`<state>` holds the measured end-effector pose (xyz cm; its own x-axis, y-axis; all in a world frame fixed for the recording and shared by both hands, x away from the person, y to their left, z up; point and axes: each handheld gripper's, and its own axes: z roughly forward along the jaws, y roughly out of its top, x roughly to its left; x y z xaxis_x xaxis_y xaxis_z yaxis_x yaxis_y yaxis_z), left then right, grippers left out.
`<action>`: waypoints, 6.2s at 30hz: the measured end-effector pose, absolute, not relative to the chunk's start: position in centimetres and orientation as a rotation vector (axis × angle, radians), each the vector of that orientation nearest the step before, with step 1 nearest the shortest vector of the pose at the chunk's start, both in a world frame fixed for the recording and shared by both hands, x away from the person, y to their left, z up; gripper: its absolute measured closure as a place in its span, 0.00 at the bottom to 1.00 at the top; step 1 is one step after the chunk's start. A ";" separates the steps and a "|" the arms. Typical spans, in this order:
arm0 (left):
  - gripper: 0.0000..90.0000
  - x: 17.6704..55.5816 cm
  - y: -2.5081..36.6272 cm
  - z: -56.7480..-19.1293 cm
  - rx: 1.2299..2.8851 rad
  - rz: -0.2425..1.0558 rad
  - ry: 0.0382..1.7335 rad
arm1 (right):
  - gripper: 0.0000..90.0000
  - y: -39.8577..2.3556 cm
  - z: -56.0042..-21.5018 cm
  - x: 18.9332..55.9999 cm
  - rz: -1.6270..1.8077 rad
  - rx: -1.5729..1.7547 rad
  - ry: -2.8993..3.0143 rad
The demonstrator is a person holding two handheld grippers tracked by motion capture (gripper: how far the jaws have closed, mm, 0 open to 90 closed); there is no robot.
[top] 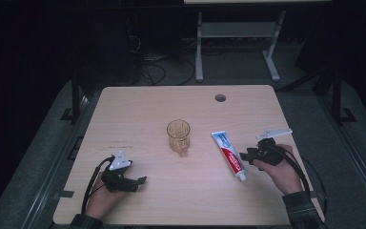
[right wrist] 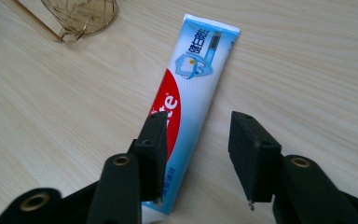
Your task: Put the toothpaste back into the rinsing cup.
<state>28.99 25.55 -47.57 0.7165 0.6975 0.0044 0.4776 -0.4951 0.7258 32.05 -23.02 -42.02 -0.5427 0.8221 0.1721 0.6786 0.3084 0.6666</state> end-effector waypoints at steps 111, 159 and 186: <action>0.15 28.7 25.5 -47.5 2.202 0.378 0.864 | 0.65 -14.7 -44.5 42.0 0.617 1.510 2.486; 0.15 28.7 25.5 -47.5 2.202 0.379 0.864 | 0.79 -17.7 -38.2 38.5 1.271 1.358 2.208; 0.15 28.7 25.5 -47.5 2.200 0.380 0.863 | 0.78 -18.2 -34.8 38.1 1.574 1.177 2.016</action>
<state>28.73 25.54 -47.54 0.7309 0.6825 0.0071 0.4667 -0.5074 0.7244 38.12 -18.25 -34.78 -0.6070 0.7621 0.2254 0.4037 0.0514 0.9135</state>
